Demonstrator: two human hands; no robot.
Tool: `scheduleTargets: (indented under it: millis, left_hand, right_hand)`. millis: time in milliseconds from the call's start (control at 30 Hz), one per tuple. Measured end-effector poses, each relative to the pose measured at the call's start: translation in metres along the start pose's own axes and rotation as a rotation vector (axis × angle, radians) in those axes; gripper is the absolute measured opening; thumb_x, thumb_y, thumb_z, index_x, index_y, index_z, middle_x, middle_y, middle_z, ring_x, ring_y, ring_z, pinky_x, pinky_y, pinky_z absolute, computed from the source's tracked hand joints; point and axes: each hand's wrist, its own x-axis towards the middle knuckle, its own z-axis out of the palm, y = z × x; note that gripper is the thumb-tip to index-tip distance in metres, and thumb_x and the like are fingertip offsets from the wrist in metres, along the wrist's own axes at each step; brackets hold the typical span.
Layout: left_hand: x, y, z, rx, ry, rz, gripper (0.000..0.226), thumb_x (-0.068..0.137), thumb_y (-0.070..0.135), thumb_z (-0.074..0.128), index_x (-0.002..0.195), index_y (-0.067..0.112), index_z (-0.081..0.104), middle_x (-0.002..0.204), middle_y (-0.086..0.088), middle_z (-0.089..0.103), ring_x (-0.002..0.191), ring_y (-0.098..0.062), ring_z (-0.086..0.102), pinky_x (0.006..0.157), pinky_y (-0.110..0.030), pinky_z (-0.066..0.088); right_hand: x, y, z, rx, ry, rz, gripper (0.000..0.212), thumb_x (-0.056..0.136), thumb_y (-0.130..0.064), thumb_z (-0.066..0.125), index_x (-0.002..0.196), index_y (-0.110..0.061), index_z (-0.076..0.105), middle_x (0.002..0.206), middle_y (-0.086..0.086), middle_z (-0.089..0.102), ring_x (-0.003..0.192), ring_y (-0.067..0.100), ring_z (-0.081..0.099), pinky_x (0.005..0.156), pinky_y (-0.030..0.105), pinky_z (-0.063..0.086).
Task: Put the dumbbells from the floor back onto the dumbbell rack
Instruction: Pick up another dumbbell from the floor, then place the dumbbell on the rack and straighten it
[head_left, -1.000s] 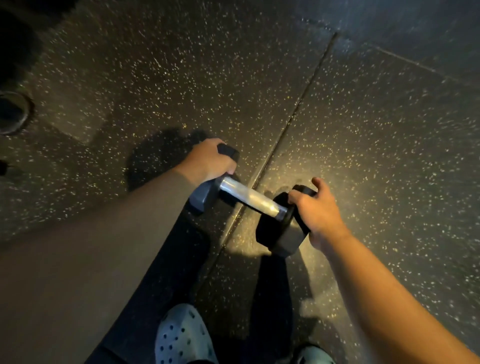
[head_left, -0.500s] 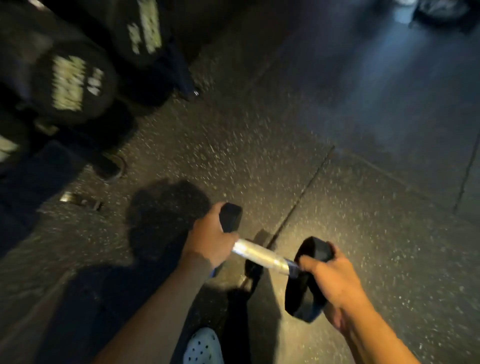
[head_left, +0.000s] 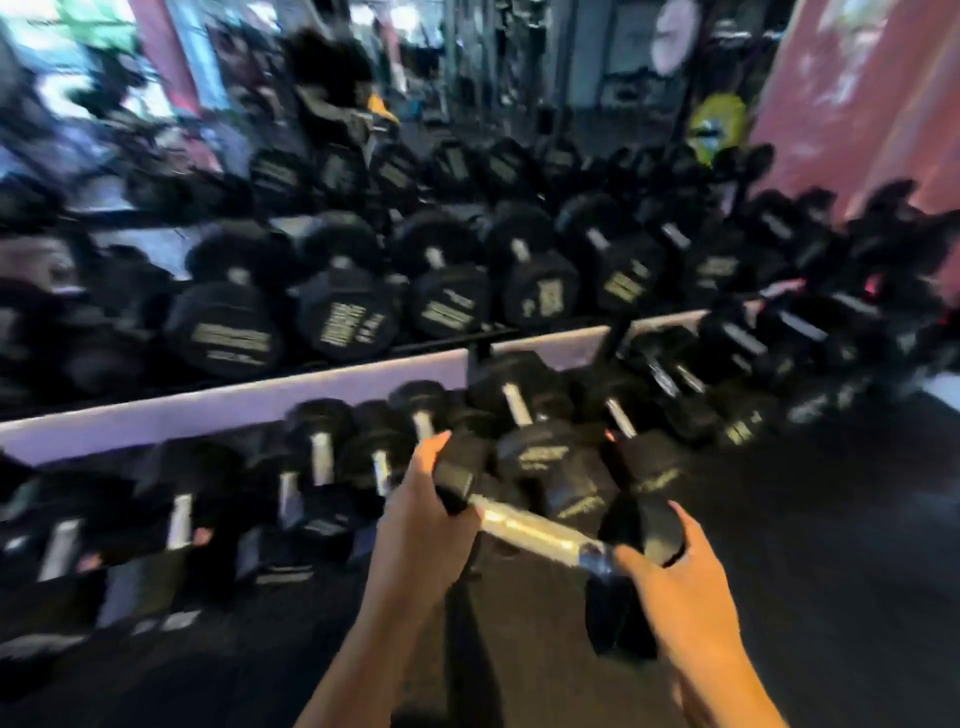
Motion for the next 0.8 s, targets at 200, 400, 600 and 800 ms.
scheduleTargets:
  millis: [200, 400, 600, 800]
  left_hand:
    - [0.059, -0.007, -0.216, -0.077, 0.386, 0.029, 0.067, 0.078, 0.005, 0.076, 0.138, 0.022, 0.053, 0.106, 0.006, 0.066, 0.098, -0.014, 0.064, 0.083, -0.025, 0.047]
    - [0.114, -0.053, -0.412, -0.056, 0.653, -0.057, 0.062, 0.075, 0.008, 0.075, 0.13, 0.029, 0.056, 0.094, 0.013, 0.063, 0.089, -0.016, 0.06, 0.073, -0.025, 0.045]
    - [0.155, -0.115, -0.545, -0.066, 0.903, -0.166, 0.057, 0.073, 0.017, 0.076, 0.124, 0.033, 0.058, 0.094, 0.013, 0.067, 0.089, -0.016, 0.066, 0.083, -0.033, 0.052]
    - [0.194, -0.178, -0.639, -0.13, 1.151, -0.29, 0.056, 0.077, 0.013, 0.071, 0.127, 0.033, 0.057, 0.079, 0.025, 0.055, 0.074, -0.003, 0.056, 0.072, -0.026, 0.043]
  right_hand:
    - [-0.033, -0.158, 0.182, -0.031, -0.208, -0.305, 0.052, 0.069, -0.015, 0.079, 0.118, -0.021, 0.062, 0.113, 0.004, 0.067, 0.108, 0.028, 0.063, 0.085, 0.037, 0.049]
    - [-0.069, -0.255, 0.384, 0.113, -0.458, -0.351, 0.042, 0.075, 0.002, 0.071, 0.107, -0.023, 0.062, 0.092, -0.003, 0.069, 0.082, 0.016, 0.065, 0.064, 0.026, 0.051]
    - [-0.091, -0.314, 0.56, 0.061, -0.655, -0.348, 0.079, 0.059, -0.014, 0.071, 0.136, -0.02, 0.056, 0.118, 0.008, 0.066, 0.102, 0.03, 0.064, 0.076, 0.039, 0.053]
    - [-0.104, -0.358, 0.722, -0.004, -0.84, -0.437, 0.083, 0.071, -0.014, 0.071, 0.149, -0.024, 0.046, 0.106, 0.01, 0.068, 0.084, 0.022, 0.064, 0.076, 0.041, 0.055]
